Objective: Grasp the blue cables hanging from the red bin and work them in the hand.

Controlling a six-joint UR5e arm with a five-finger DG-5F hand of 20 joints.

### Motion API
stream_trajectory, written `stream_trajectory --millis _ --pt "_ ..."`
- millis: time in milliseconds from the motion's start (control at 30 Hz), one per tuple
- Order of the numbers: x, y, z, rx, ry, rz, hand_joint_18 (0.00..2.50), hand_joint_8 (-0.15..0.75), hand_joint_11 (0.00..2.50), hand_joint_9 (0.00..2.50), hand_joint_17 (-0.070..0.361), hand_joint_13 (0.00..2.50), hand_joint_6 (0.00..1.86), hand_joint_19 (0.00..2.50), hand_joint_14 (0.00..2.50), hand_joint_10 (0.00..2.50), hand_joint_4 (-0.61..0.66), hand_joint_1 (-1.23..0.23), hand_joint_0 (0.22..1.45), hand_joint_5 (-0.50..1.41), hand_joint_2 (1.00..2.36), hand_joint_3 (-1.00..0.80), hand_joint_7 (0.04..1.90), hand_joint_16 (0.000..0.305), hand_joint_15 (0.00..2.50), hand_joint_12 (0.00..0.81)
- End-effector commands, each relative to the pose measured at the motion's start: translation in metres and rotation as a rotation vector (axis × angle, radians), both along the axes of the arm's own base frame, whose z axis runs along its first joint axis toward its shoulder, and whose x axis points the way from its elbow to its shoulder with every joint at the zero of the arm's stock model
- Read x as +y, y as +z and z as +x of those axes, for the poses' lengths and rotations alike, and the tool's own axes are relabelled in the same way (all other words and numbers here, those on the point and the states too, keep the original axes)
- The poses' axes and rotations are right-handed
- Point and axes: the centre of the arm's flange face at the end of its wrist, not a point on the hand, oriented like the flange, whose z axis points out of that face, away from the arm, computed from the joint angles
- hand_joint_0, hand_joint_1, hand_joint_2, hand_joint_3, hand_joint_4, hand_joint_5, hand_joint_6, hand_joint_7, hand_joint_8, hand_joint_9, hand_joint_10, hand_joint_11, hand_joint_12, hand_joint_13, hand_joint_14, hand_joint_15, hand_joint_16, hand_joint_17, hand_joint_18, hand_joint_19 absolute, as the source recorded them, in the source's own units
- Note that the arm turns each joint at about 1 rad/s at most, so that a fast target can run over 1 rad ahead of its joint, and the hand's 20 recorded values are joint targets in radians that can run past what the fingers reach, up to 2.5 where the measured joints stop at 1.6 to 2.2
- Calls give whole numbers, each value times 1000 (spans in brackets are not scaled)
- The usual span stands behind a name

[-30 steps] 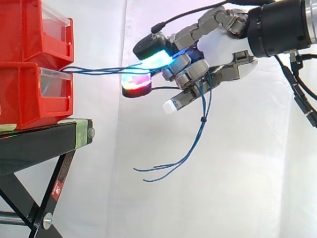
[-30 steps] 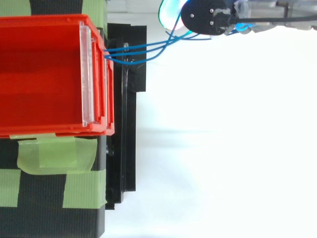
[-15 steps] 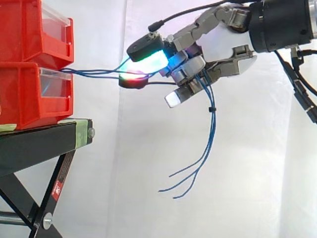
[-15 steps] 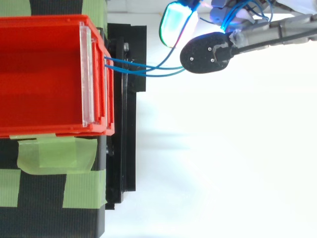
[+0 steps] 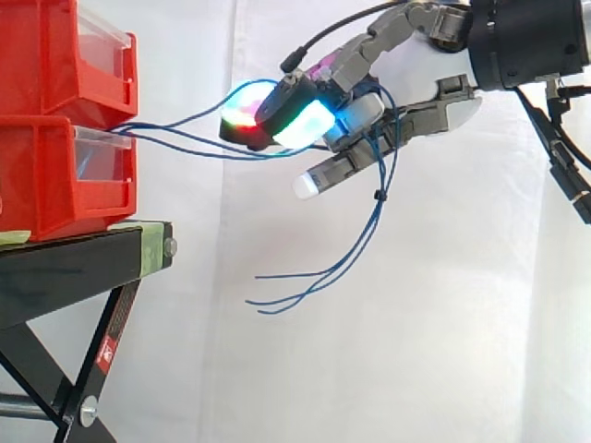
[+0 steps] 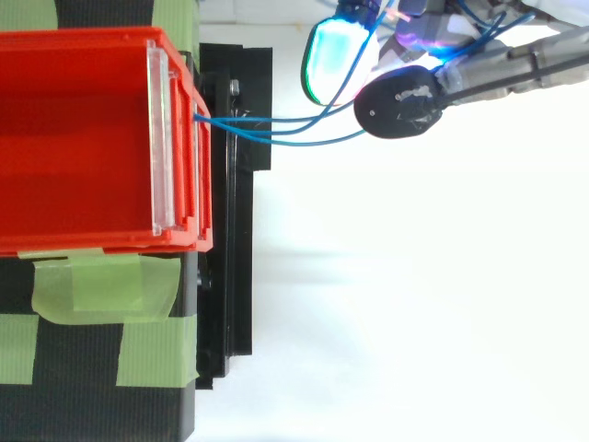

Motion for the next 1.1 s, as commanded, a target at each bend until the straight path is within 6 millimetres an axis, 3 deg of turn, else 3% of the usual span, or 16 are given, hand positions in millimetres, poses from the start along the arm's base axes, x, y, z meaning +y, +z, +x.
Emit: stream_trajectory --millis 0,233,500,567,600,833,1067 --pt "0 1 -1 -7 -3 25 588 430 2413 188 115 500 411 601 2500 2500 220 -732 1273 206 1005 245 1175 51 1390 516" --pt "0 0 -3 -5 -5 55 996 441 2443 191 120 554 327 1094 2500 2500 293 -755 1010 217 1016 -141 1236 53 1439 524" --pt "3 -1 -4 0 -4 76 944 462 2450 206 139 549 297 858 2500 2500 336 -708 827 228 1014 -419 1268 62 1400 545" --pt "3 0 -3 -1 -2 76 937 462 2453 212 136 546 291 883 2500 2500 336 -699 804 232 1013 -481 1278 60 1414 540" --pt "4 0 -3 -1 -1 76 931 450 2483 215 126 529 267 1015 2500 2500 316 -688 787 231 1013 -562 1306 56 1463 530" --pt "5 -1 -3 4 2 70 1066 467 2500 361 128 658 384 916 2500 2500 332 -669 759 273 1005 -869 1275 57 1439 531" --pt "5 -1 -4 8 -1 62 1330 440 2500 621 112 874 479 1025 2500 2500 287 -686 816 378 1005 -877 1279 50 1485 500"
